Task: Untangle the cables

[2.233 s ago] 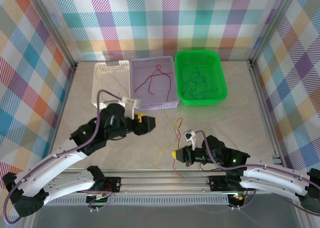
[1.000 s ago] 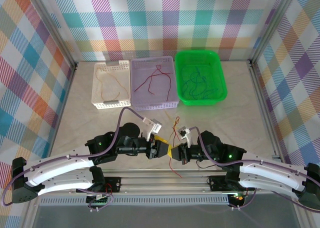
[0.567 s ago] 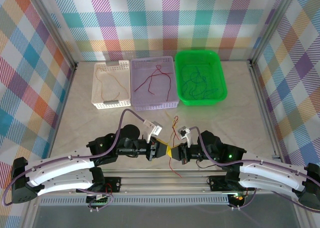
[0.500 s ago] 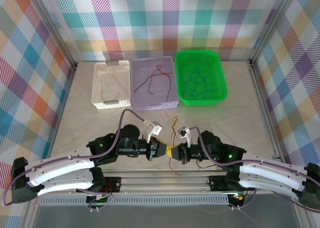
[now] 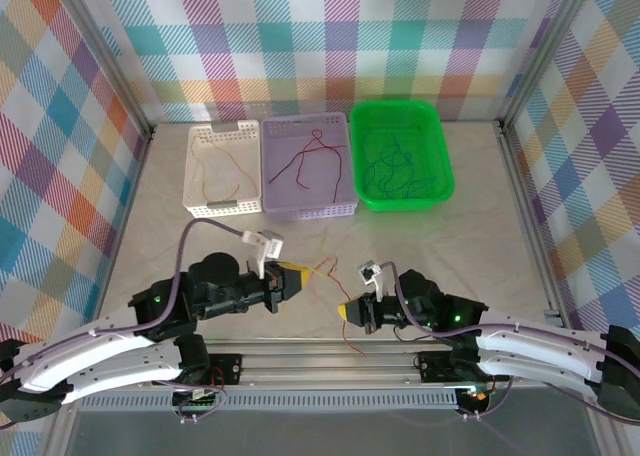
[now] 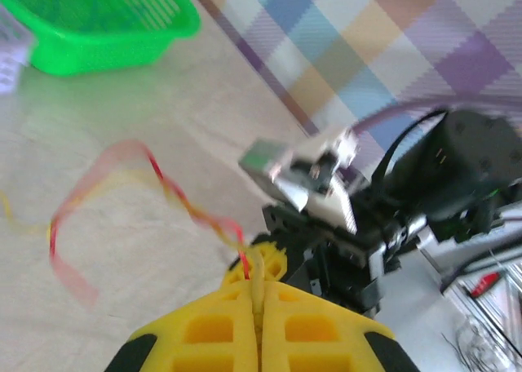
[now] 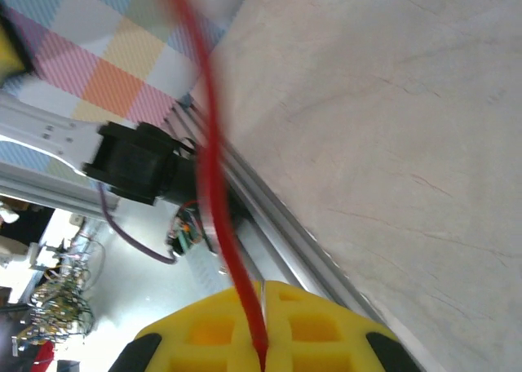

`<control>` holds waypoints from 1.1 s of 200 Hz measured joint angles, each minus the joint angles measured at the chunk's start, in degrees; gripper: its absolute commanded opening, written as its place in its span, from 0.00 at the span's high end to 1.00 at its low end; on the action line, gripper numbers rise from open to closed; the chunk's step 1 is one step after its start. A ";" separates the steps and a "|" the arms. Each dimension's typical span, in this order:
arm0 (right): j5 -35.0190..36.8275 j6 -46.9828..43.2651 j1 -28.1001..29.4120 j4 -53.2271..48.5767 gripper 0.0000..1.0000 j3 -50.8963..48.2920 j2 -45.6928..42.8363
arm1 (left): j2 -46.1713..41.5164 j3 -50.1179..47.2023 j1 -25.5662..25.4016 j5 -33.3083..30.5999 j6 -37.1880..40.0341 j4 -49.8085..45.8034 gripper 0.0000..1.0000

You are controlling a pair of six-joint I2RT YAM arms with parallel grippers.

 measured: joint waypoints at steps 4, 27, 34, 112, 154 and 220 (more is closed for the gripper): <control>0.13 0.09 0.00 0.46 1.00 -0.57 -0.37 | -0.20 0.59 0.00 -0.72 0.15 -1.27 1.00; 1.25 0.35 0.00 1.95 1.00 -2.32 -3.61 | -0.46 4.72 -0.09 -5.09 2.08 -8.31 1.00; 1.68 0.42 0.00 1.95 1.00 -2.67 -4.70 | -0.46 6.27 -0.09 -6.38 2.82 -10.16 1.00; 7.02 7.15 -4.72 -10.43 1.00 -8.31 -12.68 | -0.09 29.66 0.61 -21.16 13.49 -21.75 1.00; 9.16 10.75 -6.51 -20.74 1.00 -10.43 -17.18 | 4.76 40.76 0.72 -30.56 21.16 -22.43 1.00; 10.03 11.69 -6.78 -24.22 1.00 -9.70 -18.45 | 16.39 55.34 4.07 -40.48 37.86 -18.45 1.00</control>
